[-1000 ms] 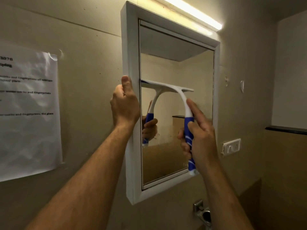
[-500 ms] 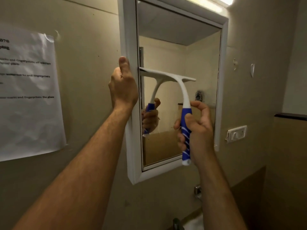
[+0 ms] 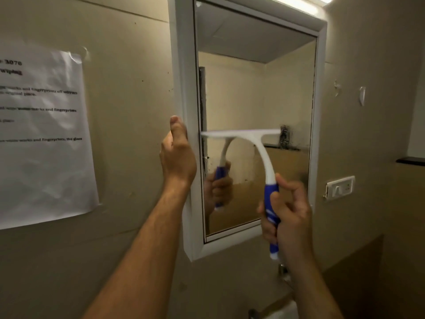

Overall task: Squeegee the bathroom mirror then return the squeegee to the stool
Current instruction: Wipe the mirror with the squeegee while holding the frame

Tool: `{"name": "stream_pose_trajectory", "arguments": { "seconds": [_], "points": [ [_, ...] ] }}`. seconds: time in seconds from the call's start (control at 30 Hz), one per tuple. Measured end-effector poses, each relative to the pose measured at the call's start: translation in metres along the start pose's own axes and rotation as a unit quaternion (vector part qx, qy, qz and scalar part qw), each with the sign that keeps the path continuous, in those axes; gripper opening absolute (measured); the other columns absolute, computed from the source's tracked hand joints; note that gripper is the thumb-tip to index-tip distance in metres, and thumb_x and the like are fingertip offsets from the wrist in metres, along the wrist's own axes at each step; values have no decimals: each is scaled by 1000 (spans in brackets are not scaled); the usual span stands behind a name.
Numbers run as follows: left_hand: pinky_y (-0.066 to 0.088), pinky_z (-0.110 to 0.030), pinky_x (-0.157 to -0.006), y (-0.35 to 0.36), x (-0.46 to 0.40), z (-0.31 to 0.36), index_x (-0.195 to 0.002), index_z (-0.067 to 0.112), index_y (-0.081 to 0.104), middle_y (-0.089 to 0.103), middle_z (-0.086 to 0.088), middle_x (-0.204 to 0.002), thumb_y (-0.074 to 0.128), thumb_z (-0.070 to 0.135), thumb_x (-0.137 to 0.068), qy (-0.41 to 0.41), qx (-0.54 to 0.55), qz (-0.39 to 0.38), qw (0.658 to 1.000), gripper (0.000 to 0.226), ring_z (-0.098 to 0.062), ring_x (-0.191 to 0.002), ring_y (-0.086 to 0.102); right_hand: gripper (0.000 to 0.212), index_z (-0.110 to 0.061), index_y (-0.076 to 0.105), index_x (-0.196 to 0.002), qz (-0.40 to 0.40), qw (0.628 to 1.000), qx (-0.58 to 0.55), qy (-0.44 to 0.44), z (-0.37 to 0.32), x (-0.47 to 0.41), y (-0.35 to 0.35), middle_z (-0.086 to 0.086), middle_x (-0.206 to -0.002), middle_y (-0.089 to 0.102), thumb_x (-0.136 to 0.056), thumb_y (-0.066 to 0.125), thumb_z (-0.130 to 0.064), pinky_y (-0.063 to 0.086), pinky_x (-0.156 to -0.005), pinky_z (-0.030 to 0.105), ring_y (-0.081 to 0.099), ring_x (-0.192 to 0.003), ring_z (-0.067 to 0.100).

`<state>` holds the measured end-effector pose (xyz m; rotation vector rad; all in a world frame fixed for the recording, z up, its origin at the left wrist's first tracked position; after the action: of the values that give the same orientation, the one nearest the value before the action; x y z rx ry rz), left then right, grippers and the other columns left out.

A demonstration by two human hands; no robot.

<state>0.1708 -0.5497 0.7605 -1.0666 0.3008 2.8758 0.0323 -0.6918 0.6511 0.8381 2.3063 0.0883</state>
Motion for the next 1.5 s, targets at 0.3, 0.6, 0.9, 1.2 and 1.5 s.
{"name": "stream_pose_trajectory", "arguments": {
  "seconds": [0.3,0.6,0.9,1.2,1.5],
  "points": [
    [22,-4,-50,2,7,4,-63,35,24,26,16,-64,17,39,-103,23,-42,16,999,41,8,-54,27,26,-46,61,-103,9,1000,-12,6,13,18,1,5,-70,67,-77,59,-44,35,-36,23,46,-43,13],
    [26,-18,-39,-3,0,-5,-54,23,32,33,4,-51,26,31,-102,67,-63,107,990,49,-1,-37,32,49,-41,61,-107,-10,1000,-13,20,21,25,-14,10,-72,65,-64,71,-63,34,-36,22,44,-42,15],
    [33,-4,-50,-3,0,-6,-62,25,36,34,12,-64,21,27,-103,51,-92,103,989,44,17,-49,41,24,-40,61,-105,-15,999,-32,18,33,24,-12,8,-70,64,-83,56,-35,33,-37,22,43,-42,16],
    [32,4,-48,-3,4,-1,-61,20,37,33,9,-62,21,25,-104,37,-72,98,992,46,5,-52,42,22,-38,59,-108,0,1000,-10,24,34,33,-17,7,-69,64,-89,53,-30,32,-36,22,43,-43,15],
    [25,-6,-67,-2,-5,-13,-70,42,26,24,25,-74,16,42,-100,-9,-142,78,987,32,11,-66,27,20,-46,57,-103,10,1000,2,18,36,35,-2,5,-68,64,-87,52,-35,35,-37,23,46,-46,15]
  ]
}}
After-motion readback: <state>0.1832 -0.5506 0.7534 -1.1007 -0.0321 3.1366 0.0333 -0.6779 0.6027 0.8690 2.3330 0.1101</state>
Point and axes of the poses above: each hand's wrist, its own x-axis away from the middle knuckle, its own y-axis out of the palm, z = x × y, the point moved 4 cm from there along -x, towards the middle knuckle
